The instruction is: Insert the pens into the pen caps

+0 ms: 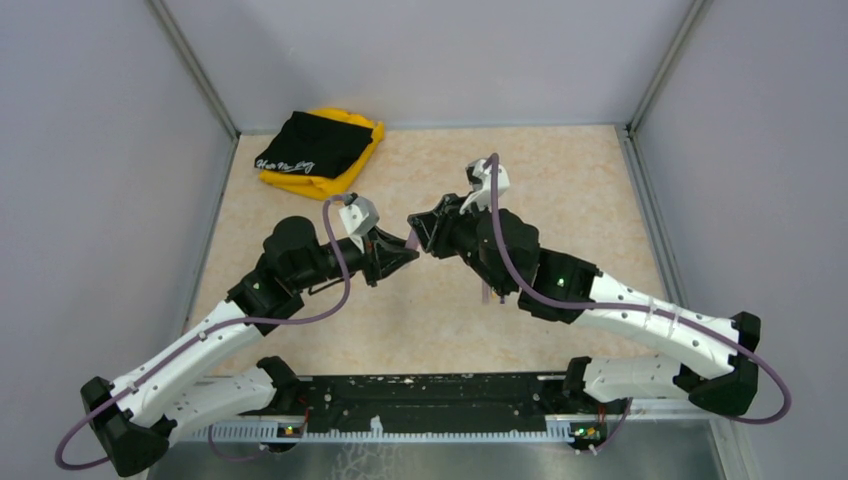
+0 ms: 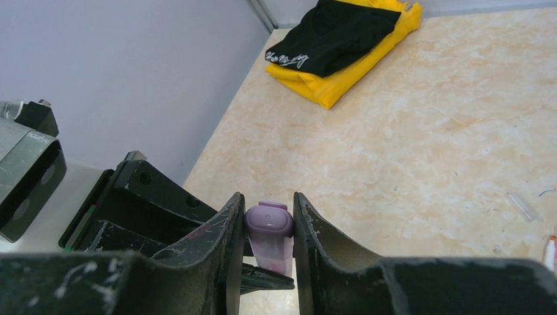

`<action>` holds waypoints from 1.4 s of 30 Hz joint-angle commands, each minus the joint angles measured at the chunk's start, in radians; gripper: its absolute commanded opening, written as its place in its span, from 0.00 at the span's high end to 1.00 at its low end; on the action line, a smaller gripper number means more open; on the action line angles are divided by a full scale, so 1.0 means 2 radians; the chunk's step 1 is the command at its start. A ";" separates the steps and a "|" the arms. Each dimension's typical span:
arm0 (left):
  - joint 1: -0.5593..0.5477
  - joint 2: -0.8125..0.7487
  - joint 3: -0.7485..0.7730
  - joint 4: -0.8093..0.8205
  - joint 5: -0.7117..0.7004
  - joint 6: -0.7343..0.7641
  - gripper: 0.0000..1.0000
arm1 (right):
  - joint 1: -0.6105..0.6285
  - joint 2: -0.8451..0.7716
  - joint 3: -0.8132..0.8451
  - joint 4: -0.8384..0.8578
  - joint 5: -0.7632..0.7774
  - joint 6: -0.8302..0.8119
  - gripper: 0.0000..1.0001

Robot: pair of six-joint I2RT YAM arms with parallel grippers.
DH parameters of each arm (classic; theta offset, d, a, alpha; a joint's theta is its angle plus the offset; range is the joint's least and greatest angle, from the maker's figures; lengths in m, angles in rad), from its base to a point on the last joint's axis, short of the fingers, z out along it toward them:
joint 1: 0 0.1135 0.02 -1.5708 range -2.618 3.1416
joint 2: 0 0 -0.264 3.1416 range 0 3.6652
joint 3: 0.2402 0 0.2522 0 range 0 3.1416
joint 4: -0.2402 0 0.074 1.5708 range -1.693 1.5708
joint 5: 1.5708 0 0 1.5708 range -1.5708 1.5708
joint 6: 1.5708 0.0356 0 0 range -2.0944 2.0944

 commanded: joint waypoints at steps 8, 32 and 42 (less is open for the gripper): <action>-0.002 -0.007 0.002 0.016 -0.039 -0.001 1.00 | -0.001 0.016 -0.086 0.069 -0.030 -0.008 1.00; 0.070 -0.012 -0.003 0.035 0.003 -0.035 1.00 | 0.063 0.116 -0.250 0.213 -0.034 0.099 1.00; 0.080 -0.013 -0.004 0.035 0.005 -0.037 1.00 | 0.107 0.163 -0.278 0.238 -0.015 0.155 1.00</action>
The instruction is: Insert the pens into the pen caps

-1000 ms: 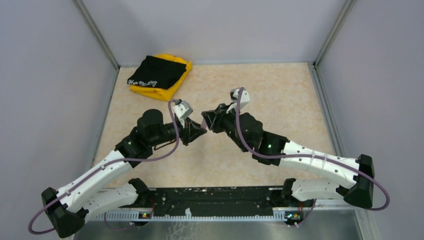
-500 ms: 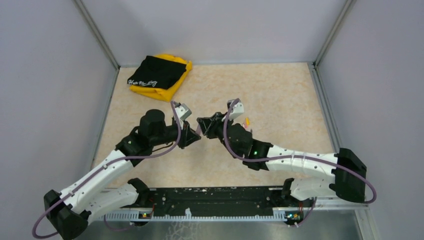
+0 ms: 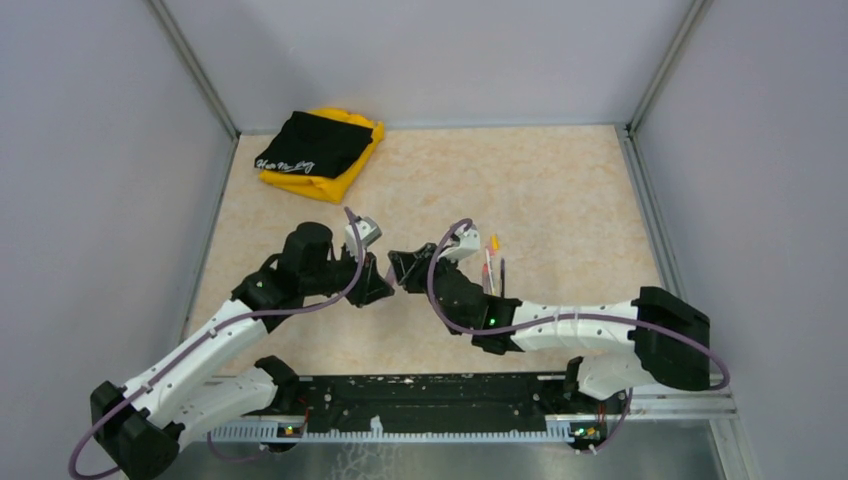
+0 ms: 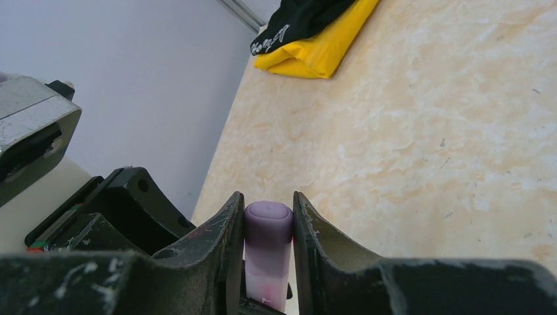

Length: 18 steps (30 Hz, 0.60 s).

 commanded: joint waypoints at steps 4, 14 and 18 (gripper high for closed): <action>0.012 -0.017 0.039 0.224 -0.008 -0.003 1.00 | 0.073 0.061 -0.033 -0.122 -0.111 0.031 1.00; 0.013 -0.015 0.039 0.223 -0.008 -0.003 1.00 | 0.108 0.087 -0.006 -0.161 -0.074 0.028 1.00; 0.012 -0.017 0.040 0.222 -0.010 -0.002 1.00 | 0.124 0.094 -0.003 -0.174 -0.055 0.029 1.00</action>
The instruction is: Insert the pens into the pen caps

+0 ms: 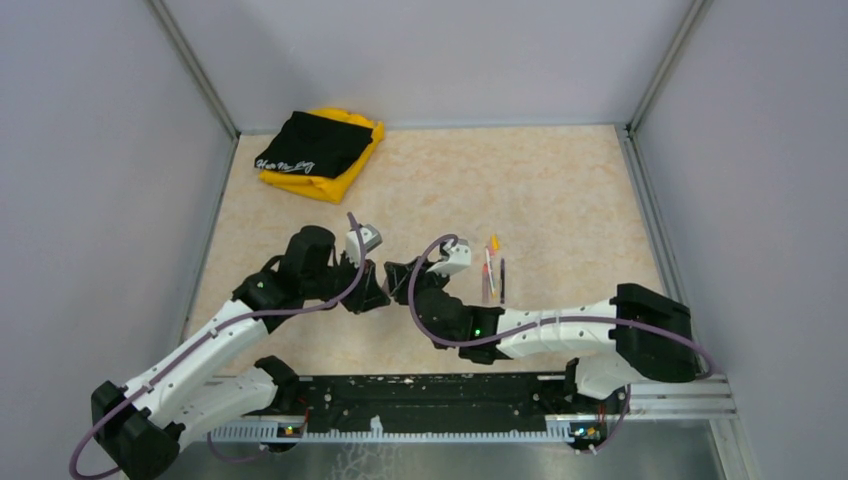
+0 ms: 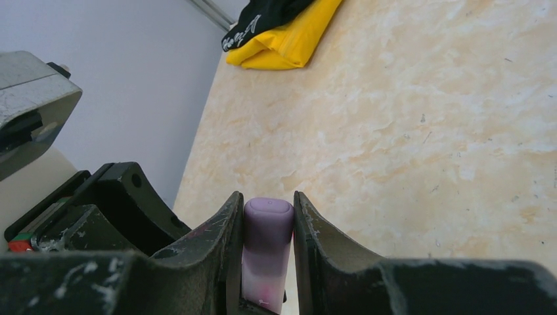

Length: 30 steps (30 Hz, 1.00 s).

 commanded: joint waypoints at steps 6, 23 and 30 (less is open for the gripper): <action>0.009 -0.016 0.045 0.267 -0.010 -0.001 1.00 | 0.078 0.016 -0.018 -0.163 -0.130 -0.010 1.00; 0.009 0.011 0.053 0.263 0.024 0.011 1.00 | -0.029 -0.208 0.108 -0.289 -0.090 -0.123 0.58; 0.009 0.044 0.066 0.222 -0.040 0.006 1.00 | -0.029 -0.229 0.112 -0.420 -0.048 -0.085 0.55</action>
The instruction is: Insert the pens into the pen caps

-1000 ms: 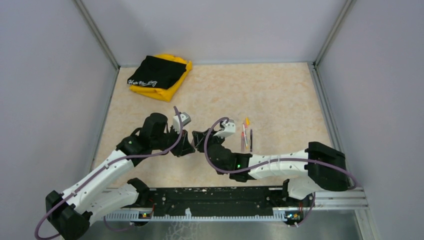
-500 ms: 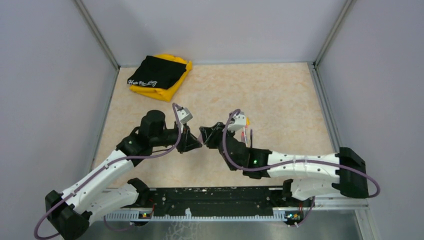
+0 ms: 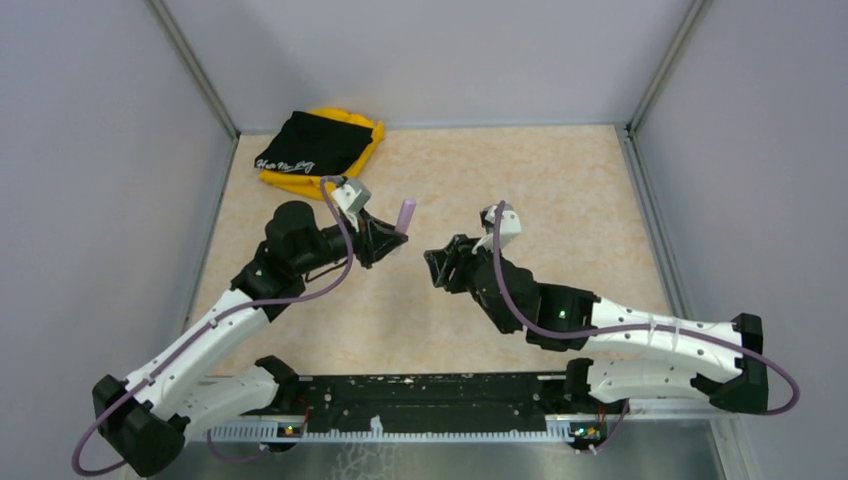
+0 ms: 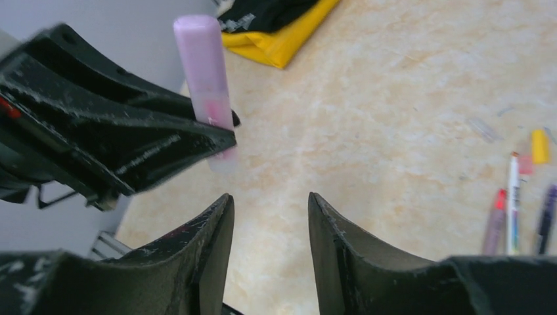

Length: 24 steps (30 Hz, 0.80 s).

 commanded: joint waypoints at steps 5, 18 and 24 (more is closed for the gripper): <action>0.000 0.052 0.024 -0.068 -0.081 -0.018 1.00 | 0.002 0.032 0.038 -0.248 -0.010 0.073 0.49; 0.000 0.069 -0.002 -0.165 -0.194 -0.040 1.00 | -0.032 0.075 -0.002 -0.280 -0.100 0.116 0.45; 0.014 0.146 0.038 -0.179 -0.233 -0.029 1.00 | -0.105 0.062 -0.036 -0.230 -0.170 0.063 0.44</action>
